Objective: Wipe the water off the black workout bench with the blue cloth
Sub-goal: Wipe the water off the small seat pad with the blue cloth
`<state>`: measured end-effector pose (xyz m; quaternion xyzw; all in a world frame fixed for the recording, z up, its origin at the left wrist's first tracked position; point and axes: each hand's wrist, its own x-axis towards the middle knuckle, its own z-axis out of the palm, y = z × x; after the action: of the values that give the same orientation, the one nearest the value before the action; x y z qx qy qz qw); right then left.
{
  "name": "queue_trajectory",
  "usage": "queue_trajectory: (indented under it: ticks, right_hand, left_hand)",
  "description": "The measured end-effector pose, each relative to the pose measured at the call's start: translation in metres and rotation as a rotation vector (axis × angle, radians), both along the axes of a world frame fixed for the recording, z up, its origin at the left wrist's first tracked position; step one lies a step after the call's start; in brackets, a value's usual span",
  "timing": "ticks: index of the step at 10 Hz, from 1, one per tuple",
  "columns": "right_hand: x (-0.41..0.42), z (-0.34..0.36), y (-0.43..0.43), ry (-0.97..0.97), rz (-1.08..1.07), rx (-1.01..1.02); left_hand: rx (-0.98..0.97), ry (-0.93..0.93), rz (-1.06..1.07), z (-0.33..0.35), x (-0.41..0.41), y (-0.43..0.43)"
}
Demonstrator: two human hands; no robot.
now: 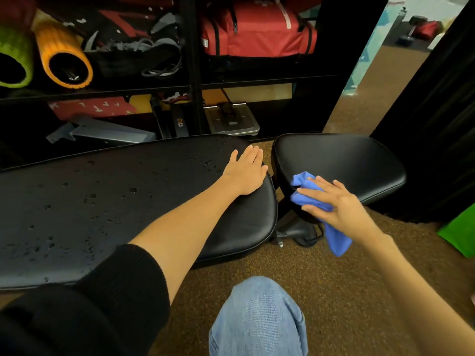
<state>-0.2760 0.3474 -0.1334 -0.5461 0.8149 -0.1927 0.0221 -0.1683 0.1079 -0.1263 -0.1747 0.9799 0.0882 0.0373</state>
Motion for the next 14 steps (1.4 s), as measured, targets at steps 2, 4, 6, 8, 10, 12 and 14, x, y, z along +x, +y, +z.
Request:
queue_trajectory:
  ticks: [2, 4, 6, 8, 10, 12, 14]
  right_hand:
    - [-0.050, 0.005, -0.010, -0.016, -0.382, 0.033]
    - [0.011, 0.000, -0.044, 0.089, -0.346, -0.029]
    - [0.027, -0.028, 0.008, 0.264, 0.074, -0.041]
    - [0.012, -0.027, 0.058, 0.181, 0.023, -0.049]
    - [0.011, 0.024, 0.032, 0.066, -0.344, -0.371]
    - [-0.001, 0.059, -0.037, -0.248, -0.738, -0.286]
    - [0.009, 0.030, -0.044, -0.060, -0.649, 0.097]
  left_hand:
    - [-0.008, 0.004, 0.002, -0.002, 0.001, -0.002]
    - [0.001, 0.025, 0.012, -0.004, 0.001, -0.004]
    - [0.011, 0.027, -0.001, -0.003, 0.002, -0.003]
    - [0.003, 0.037, -0.013, -0.002, 0.002, -0.002]
    - [-0.005, 0.050, -0.007, -0.003, 0.001, -0.002]
    - [-0.001, 0.044, 0.002, -0.005, 0.002, -0.002]
    - [-0.002, 0.056, -0.002, -0.006, 0.002, -0.002]
